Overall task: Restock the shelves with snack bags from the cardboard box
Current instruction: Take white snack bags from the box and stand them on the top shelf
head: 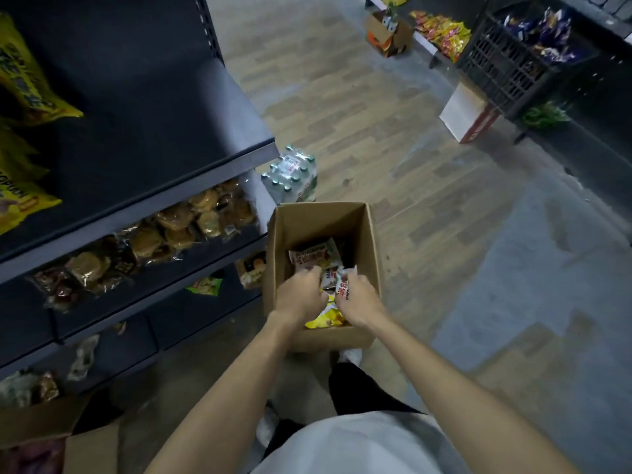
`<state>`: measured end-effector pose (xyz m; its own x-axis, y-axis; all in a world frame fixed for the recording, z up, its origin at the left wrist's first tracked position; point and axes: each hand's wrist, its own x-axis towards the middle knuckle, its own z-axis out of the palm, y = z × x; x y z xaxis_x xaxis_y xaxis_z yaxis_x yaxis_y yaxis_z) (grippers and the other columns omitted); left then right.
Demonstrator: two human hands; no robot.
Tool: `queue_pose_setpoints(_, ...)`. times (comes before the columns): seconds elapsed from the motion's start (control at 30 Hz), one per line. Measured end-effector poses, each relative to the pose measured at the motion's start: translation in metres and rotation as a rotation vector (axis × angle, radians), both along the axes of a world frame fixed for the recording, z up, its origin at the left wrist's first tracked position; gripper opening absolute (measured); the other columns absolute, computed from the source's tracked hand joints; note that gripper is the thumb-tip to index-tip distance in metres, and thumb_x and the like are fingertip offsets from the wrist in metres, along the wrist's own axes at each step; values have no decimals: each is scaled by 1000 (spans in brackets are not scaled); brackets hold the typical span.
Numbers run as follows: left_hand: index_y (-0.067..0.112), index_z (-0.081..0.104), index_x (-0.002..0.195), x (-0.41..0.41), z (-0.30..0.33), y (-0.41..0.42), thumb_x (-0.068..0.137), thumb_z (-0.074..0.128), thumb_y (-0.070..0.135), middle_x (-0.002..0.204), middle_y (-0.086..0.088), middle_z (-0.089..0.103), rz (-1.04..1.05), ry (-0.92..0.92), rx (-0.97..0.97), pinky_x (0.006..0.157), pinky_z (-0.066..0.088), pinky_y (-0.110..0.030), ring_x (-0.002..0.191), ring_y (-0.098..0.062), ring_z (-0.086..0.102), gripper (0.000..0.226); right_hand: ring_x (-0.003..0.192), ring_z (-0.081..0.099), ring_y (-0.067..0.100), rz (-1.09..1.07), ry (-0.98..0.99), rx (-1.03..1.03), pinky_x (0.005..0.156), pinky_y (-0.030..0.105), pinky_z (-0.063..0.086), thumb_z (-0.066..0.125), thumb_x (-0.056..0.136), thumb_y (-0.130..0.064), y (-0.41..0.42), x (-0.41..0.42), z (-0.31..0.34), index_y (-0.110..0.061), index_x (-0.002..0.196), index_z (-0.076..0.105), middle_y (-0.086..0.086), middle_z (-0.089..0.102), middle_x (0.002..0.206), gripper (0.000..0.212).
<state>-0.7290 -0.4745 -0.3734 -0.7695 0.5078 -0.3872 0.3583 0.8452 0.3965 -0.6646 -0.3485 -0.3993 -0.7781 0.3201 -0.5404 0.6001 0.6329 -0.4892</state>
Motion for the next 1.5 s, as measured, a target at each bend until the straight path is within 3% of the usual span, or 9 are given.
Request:
queue_pose_setpoints(0.3, 16, 50, 124, -14, -57, 22, 91, 51, 18, 119, -11, 61, 249, -299, -172, 82, 50, -42, 105, -32, 58, 33, 132, 39, 36, 5, -353, -181, 106, 43, 38, 58, 90, -26, 7, -31, -60, -12, 147, 27, 17, 27, 149, 67)
queue_pose_setpoints(0.6, 17, 45, 128, -81, -141, 49, 88, 53, 14, 119, -14, 61, 315, -468, -179, 86, 47, -37, 111, -36, 56, 41, 149, 2, 34, -485, -392, -278, 118, 39, 14, 61, 91, -23, 6, -67, -163, -35, 155, -1, 8, -9, 162, 90)
queue_pose_setpoints(0.73, 22, 43, 133, -102, -185, 73, 87, 59, 23, 122, -12, 62, 658, -520, -9, 91, 47, -36, 112, -35, 57, 49, 149, 1, 31, -549, -331, -211, 120, 37, 10, 57, 90, -16, 13, -81, -208, -31, 155, 4, 11, -5, 162, 85)
queue_pose_setpoints(0.9, 23, 39, 137, -120, -275, 102, 70, 60, 59, 126, -11, 61, 1301, -678, 225, 95, 51, -46, 110, -35, 61, 80, 140, 29, 33, -456, -235, 16, 112, 42, 32, 62, 87, -24, 8, -74, -244, -37, 153, 11, 8, 9, 158, 84)
queue_pose_setpoints(1.0, 14, 53, 111, -136, -293, 117, 95, 51, 36, 112, -9, 63, 1414, -876, 407, 96, 50, -38, 102, -25, 59, 27, 136, 30, 30, -389, -243, 95, 109, 40, 36, 66, 87, -29, 9, -73, -254, -37, 153, 9, 6, 16, 153, 88)
queue_pose_setpoints(1.1, 9, 63, 105, -152, -290, 128, 99, 45, 43, 112, -12, 66, 1464, -970, 494, 96, 50, -40, 102, -24, 60, 39, 127, 36, 28, -296, -278, 199, 99, 39, 44, 66, 87, -34, 4, -71, -259, -39, 152, 7, 7, 22, 147, 88)
queue_pose_setpoints(1.23, 4, 58, 115, -151, -296, 125, 100, 45, 40, 111, -9, 62, 1511, -897, 522, 96, 49, -37, 103, -23, 59, 41, 113, 39, 35, -366, -352, 306, 84, 47, 50, 55, 93, -24, -2, -92, -263, -38, 146, 18, 13, 29, 135, 67)
queue_pose_setpoints(1.33, 9, 54, 112, -140, -275, 114, 94, 61, 19, 108, -9, 61, 1602, -692, 603, 79, 51, -35, 92, -21, 59, 21, 109, 41, 38, -458, -350, 318, 84, 47, 45, 41, 97, -13, 0, -108, -257, -32, 141, 31, 14, 33, 128, 49)
queue_pose_setpoints(1.5, 19, 58, 117, -124, -227, 82, 79, 72, 12, 112, -10, 67, 1443, -506, 640, 88, 56, -44, 95, -27, 67, 42, 107, 44, 35, -479, -108, 268, 85, 45, 44, 62, 87, -15, -5, -93, -237, -36, 136, 41, 9, 37, 125, 57)
